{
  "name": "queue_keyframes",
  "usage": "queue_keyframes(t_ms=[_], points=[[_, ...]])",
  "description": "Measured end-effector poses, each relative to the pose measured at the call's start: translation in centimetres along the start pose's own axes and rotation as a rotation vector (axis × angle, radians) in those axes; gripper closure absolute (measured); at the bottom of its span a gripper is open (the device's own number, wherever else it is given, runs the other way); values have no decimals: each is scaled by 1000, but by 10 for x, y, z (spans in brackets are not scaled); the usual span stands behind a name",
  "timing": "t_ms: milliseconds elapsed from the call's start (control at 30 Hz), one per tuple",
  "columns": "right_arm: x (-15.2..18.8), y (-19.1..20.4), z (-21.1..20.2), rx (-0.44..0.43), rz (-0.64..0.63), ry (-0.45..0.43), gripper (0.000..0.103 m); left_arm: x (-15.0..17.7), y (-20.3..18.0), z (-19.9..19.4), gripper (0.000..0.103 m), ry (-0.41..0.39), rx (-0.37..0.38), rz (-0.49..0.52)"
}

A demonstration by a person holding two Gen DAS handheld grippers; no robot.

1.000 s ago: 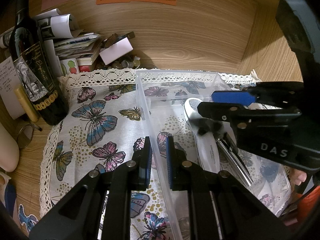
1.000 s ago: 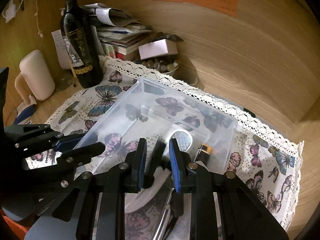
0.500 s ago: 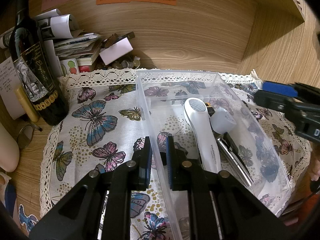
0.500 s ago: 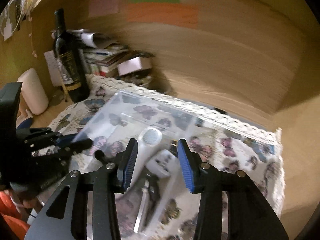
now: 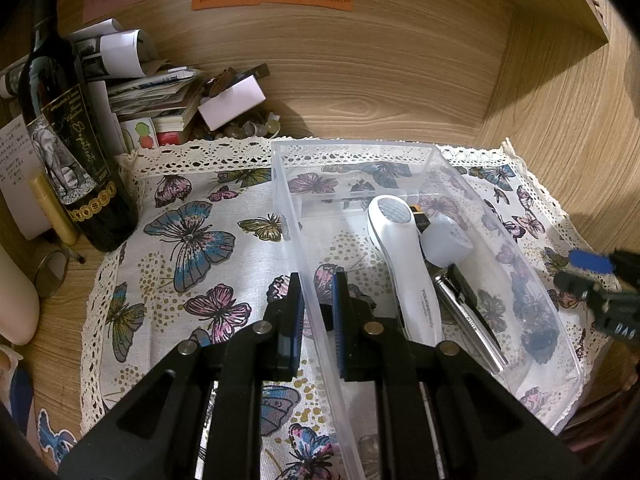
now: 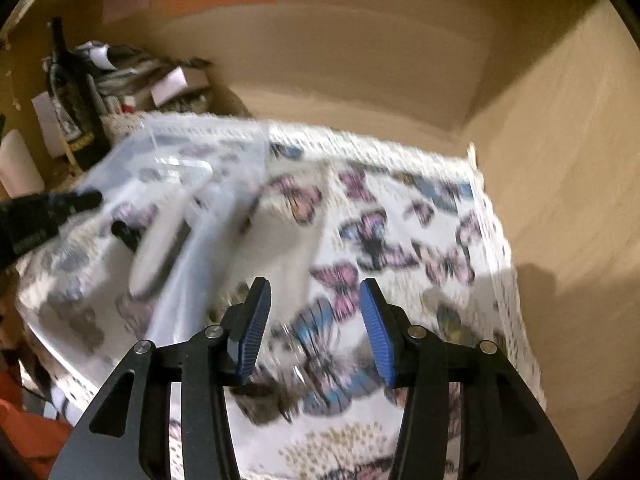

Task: Organize rigid objects
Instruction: 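Grasp the silver key ring with the right tool, then lower the keys into the clear box and open the right tool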

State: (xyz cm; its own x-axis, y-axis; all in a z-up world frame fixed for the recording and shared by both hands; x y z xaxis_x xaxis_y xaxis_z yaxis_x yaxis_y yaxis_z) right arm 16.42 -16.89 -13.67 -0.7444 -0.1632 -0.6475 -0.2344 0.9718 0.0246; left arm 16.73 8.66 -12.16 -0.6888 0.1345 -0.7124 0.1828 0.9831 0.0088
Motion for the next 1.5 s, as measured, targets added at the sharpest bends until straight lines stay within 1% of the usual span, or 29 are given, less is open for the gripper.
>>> queue_keyframes(t_ms=[100, 200, 300, 433, 533, 633, 667, 733, 833, 1033, 1200, 1333, 1500], points=[[14, -6, 11, -11, 28, 57, 60, 0, 0, 0, 91, 0, 0, 0], [23, -4, 21, -28, 29, 102, 60, 0, 0, 0, 91, 0, 0, -1], [29, 4, 27, -60, 10, 139, 60, 0, 0, 0, 91, 0, 0, 0], [33, 11, 41, -67, -21, 189, 60, 0, 0, 0, 91, 0, 0, 0], [33, 8, 46, -75, -25, 189, 60, 0, 0, 0, 91, 0, -1, 1], [32, 5, 46, -72, -19, 170, 76, 0, 1, 0, 91, 0, -1, 1], [31, 3, 46, -67, -12, 161, 80, 0, 0, 0, 91, 0, 0, 0], [30, 0, 45, -59, -4, 149, 80, 0, 0, 0, 91, 0, 0, 1], [27, -3, 44, -20, 11, 116, 80, 0, 0, 0, 91, 0, -1, 1], [10, -17, 26, -18, 71, 32, 80, 0, 0, 0, 91, 0, -1, 1], [-7, -21, 7, -7, 89, -47, 80, 0, 0, 0, 91, 0, -1, 1], [-23, -20, -10, -16, 88, -111, 80, 0, 0, 0, 91, 0, -1, 2], [-42, -9, -27, -37, 58, -180, 80, 1, -1, 0, 91, 0, -1, 2]])
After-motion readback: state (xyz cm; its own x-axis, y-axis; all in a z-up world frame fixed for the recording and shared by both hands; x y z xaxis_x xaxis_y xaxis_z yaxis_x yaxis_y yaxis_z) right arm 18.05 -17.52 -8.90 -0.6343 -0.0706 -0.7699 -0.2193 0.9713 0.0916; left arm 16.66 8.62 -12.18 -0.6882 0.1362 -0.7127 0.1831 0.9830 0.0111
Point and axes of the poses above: each gripper's, at about its wrist camera, not at the fingertips, and z roughly the way its jaws point, y to its left, x to its underside, the point moved 4 cm from there along z, roughly the way its jaws point, and after that the axes turned 9 degrees about z, right-handed, at the moved point
